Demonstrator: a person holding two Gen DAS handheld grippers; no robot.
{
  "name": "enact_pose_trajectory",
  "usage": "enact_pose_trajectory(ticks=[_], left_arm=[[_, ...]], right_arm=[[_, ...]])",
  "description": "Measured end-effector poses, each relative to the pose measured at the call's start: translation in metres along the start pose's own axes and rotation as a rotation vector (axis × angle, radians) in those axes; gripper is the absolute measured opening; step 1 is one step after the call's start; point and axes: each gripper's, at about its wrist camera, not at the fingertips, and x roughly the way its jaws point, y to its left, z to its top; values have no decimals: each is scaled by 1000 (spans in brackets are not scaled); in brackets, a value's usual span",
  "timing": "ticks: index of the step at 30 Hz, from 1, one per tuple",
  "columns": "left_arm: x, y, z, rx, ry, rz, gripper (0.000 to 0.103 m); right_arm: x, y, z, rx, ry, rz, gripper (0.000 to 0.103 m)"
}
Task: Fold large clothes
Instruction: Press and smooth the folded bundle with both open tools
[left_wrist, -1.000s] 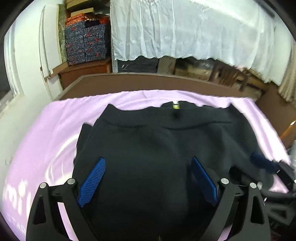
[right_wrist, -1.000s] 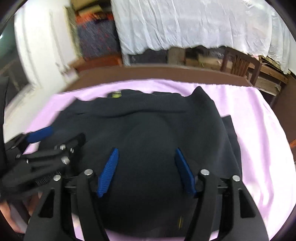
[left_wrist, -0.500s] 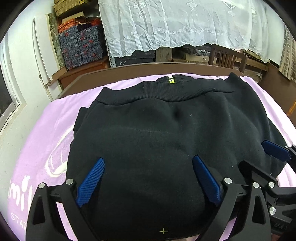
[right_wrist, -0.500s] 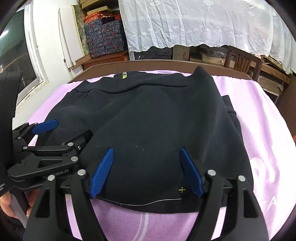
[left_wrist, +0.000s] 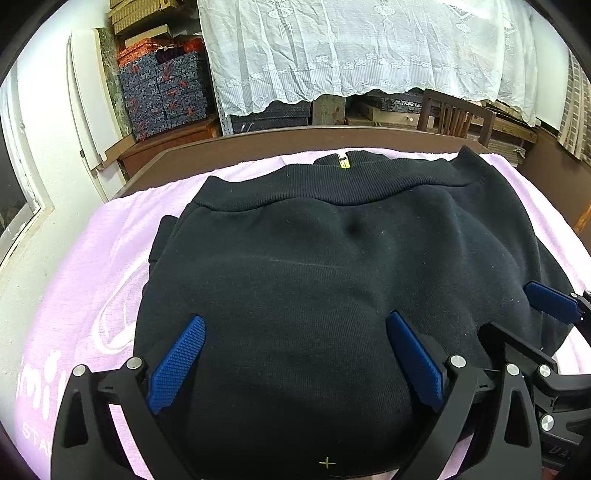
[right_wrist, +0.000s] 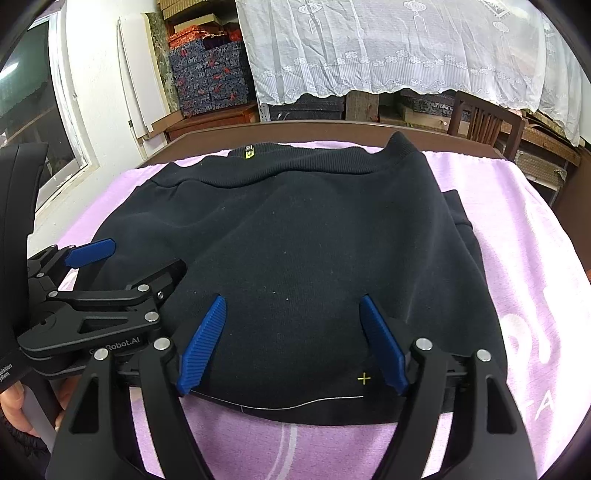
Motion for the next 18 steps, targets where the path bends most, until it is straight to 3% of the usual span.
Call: enact_pose_trajectory(ticks=[11, 15, 18], left_arm=[[-10, -1, 2, 21, -3, 15, 99], [-25, 14, 7, -31, -10, -7, 99], [-26, 26, 8, -67, 2, 4, 99]], right_arm=[[-3, -2, -1, 15, 16, 7, 81], [-13, -10, -1, 63, 26, 27, 82], [-27, -17, -3, 84, -2, -7, 82]])
